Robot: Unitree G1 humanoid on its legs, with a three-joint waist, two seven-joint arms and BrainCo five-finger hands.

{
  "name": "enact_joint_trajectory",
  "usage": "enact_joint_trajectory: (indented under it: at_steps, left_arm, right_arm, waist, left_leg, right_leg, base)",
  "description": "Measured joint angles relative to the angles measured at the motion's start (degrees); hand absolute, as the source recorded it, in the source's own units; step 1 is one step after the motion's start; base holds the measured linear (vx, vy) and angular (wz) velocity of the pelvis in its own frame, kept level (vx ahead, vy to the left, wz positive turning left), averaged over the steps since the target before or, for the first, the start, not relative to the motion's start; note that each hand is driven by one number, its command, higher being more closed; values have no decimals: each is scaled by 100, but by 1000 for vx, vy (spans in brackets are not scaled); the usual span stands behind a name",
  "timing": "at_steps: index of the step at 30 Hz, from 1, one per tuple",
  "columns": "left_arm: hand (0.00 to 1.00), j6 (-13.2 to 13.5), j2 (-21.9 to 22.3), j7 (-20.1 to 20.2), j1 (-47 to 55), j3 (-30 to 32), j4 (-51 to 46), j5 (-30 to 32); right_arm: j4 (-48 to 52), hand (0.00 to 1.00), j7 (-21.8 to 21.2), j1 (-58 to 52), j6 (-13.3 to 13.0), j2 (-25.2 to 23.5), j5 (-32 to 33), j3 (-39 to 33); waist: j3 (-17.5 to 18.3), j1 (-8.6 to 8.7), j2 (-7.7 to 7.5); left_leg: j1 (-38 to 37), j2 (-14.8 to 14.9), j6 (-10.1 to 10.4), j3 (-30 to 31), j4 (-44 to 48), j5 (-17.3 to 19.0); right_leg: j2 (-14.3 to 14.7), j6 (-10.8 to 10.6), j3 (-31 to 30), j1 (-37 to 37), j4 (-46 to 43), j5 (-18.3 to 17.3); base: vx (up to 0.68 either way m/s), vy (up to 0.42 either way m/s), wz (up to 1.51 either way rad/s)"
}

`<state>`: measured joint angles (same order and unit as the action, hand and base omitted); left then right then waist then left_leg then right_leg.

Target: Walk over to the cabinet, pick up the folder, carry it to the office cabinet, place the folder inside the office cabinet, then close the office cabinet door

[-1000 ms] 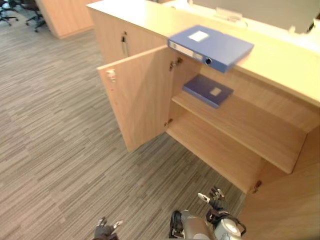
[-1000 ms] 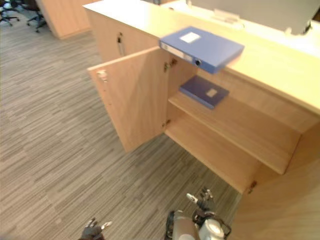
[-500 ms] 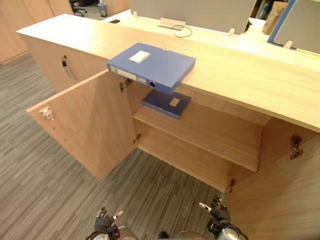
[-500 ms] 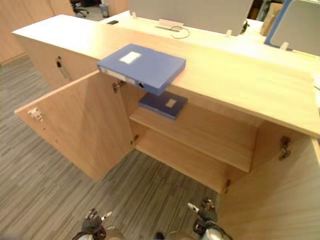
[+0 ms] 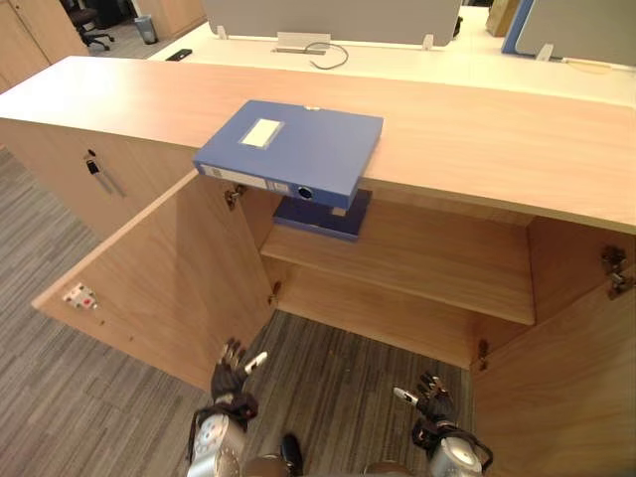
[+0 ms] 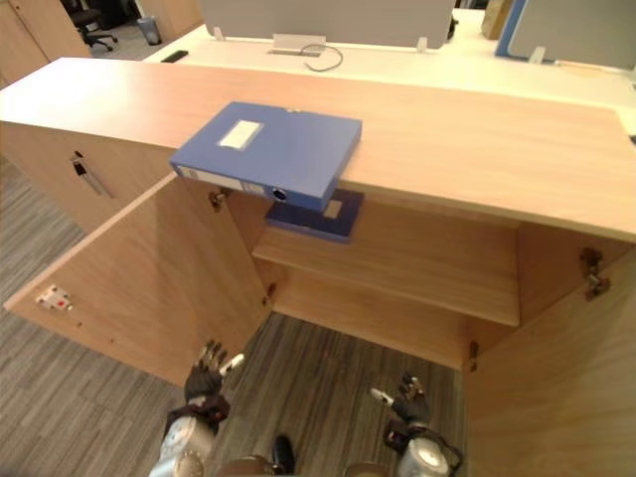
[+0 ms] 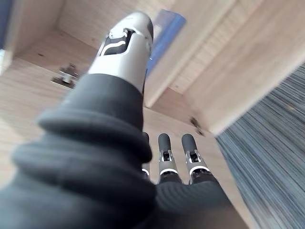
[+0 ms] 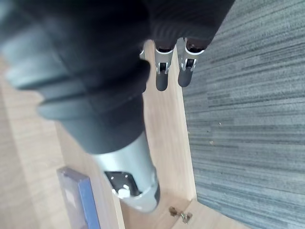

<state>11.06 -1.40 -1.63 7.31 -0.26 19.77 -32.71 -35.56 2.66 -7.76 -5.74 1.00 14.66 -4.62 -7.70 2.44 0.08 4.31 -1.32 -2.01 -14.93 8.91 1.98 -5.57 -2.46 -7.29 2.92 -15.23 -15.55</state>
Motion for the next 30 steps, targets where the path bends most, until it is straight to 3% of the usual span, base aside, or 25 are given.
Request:
enact_joint_trajectory:
  at_steps: [4, 6, 8, 10, 11, 13, 15, 16, 17, 19, 23, 28, 30]
  left_arm:
    - [0, 74, -146, 136, 73, -135, -883, -346]
    - [0, 76, -142, 184, 203, -265, -1179, -497]
    - [0, 59, -123, 194, 364, -305, -1279, -597]
    - [0, 13, -111, 193, 571, -312, -1402, -590]
    - [0, -42, -124, 189, 648, -291, -1569, -565]
    - [0, -65, -114, 182, 696, -261, -1834, -476]
    - [0, -62, -119, 124, 722, -224, -2090, -199]
    - [0, -52, -100, 55, 694, -144, -2220, 58]
    - [0, -70, 120, -64, 728, -151, -2317, 322]
    - [0, -44, 384, -249, 746, -114, -2684, 835]
    - [0, -47, 426, -678, 750, -85, -2908, 1791]
    - [0, -48, 434, -1342, 773, 81, -3174, 2684]
    - [0, -10, 434, -1876, 738, 78, -3290, 3309]
  right_arm:
    - [-26, 0, -96, 171, 19, -12, -101, 157]
    - [-35, 0, -104, 207, 21, 5, -242, 199]
    - [-51, 0, -109, 176, 75, 11, -245, 239]
    - [-54, 0, -130, 128, 130, 24, -243, 317]
    - [-47, 0, -138, 129, 154, 45, -242, 389]
    - [-21, 0, -143, 125, 191, 47, -240, 383]
    - [32, 0, -141, 52, 205, 37, -234, 391]
    - [121, 0, -133, -38, 203, 20, -226, 402]
    - [149, 0, -113, -122, 216, 137, -214, 340]
    - [172, 0, -79, -153, 219, 240, -200, 339]
    - [465, 0, 8, -325, 215, 198, -139, 261]
    - [629, 0, 107, -527, 206, 56, 5, 136]
    - [615, 0, 204, -530, 185, -44, 4, 178]
  waist:
    - [8, -24, 4]
    - [10, -7, 17]
    - [-9, 11, 46]
    - [-41, 62, 122]
    - [-56, 60, 142]
    - [-105, 64, 205]
    - [-97, 67, 163]
    - [-62, 75, 46]
    - [-23, 117, 215]
    - [12, 83, 381]
    - [57, -31, 392]
    - [120, -156, 283]
    - [166, -224, 197]
  left_leg:
    - [-360, -33, -85, -187, -127, 116]
    - [-711, -61, -75, -308, -330, 168]
    - [-1000, -46, -116, -356, -471, 224]
    - [-1115, 48, -133, -364, -483, 262]
    - [-1097, 127, -92, -357, -481, 290]
    - [-1041, 283, 4, -291, -377, 348]
    - [-926, 363, 189, -204, -128, 501]
    - [-850, 286, 287, -60, 53, 653]
    - [-811, 396, 338, 146, 57, 658]
    - [-732, 642, 441, 268, -11, 609]
    - [-854, 895, 612, 342, -361, 434]
    - [-960, 879, 616, 526, -429, 434]
    - [-955, 792, 595, 572, -451, 419]
  right_leg:
    - [-40, -162, -101, -120, -499, 101]
    - [-49, -155, 103, -559, -1671, 131]
    - [-103, -57, 422, -823, -2449, 343]
    - [-156, 112, 684, -1043, -2845, 97]
    - [-175, 165, 768, -1235, -2803, -145]
    - [-153, 158, 750, -1435, -2356, -212]
    - [-156, 33, 617, -1350, -1297, 84]
    - [-246, -167, 476, -1264, -840, 551]
    - [-130, -141, 646, -1143, -603, 568]
    - [105, -12, 814, -1026, -256, 719]
    - [366, 126, 1024, -843, 112, 864]
    - [340, 73, 1165, -533, 385, 895]
    - [259, 31, 1186, -430, 572, 925]
  base:
    - [165, 123, -48]
    - [114, 125, -41]
    - [122, 103, -30]
    - [115, 18, -14]
    - [58, -76, 1]
    - [24, -139, 10]
    - [-3, -194, 19]
    - [25, -240, 39]
    - [44, -236, 35]
    - [118, -249, 22]
    - [128, -150, 12]
    - [89, 30, 20]
    - [65, 125, 17]
